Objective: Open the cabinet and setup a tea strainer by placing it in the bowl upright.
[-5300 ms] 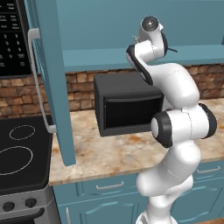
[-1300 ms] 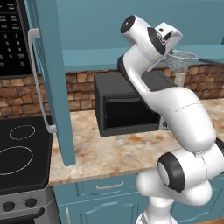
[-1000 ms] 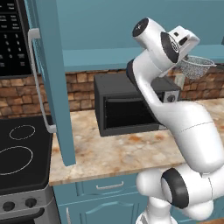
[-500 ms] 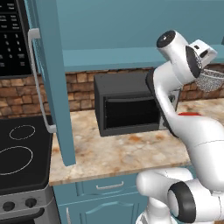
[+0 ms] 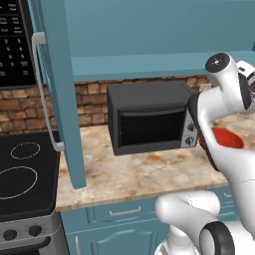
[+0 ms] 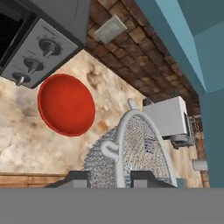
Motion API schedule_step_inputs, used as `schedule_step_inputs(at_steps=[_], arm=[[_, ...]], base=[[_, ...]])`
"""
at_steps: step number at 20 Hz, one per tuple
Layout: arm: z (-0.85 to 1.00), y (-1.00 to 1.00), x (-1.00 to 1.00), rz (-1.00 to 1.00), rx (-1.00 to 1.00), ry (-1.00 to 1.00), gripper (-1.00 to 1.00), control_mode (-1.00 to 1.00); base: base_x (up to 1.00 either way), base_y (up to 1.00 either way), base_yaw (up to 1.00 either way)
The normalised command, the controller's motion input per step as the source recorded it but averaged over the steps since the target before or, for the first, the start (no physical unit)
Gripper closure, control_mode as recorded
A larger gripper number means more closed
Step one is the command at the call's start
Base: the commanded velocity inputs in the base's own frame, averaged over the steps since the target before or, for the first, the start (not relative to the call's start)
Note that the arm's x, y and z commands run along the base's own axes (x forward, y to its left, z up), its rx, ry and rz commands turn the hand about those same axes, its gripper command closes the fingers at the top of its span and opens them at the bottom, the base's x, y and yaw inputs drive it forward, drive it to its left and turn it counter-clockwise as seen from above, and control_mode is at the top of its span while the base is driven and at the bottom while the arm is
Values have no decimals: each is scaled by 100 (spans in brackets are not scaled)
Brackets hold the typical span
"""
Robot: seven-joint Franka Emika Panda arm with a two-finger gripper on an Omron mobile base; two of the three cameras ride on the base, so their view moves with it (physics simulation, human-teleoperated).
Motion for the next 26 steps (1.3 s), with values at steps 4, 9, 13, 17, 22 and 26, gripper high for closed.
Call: schedule_step_inputs(at_steps=[4, 9, 13, 17, 22, 26], arm=[[-52, -33, 0, 24, 2, 0, 100, -100], [-58, -20, 0, 29, 3, 2, 100, -100], [-53, -19, 0, 32, 0, 1, 100, -100], [-49, -33, 0, 31, 0, 0, 100, -100], [-34, -30, 0, 33, 1, 0, 100, -100], [-23, -36, 0, 30, 0, 0, 100, -100]], base=[[0, 0, 0], [0, 0, 0], [0, 0, 0], [0, 0, 0], [0, 0, 0], [0, 0, 0]])
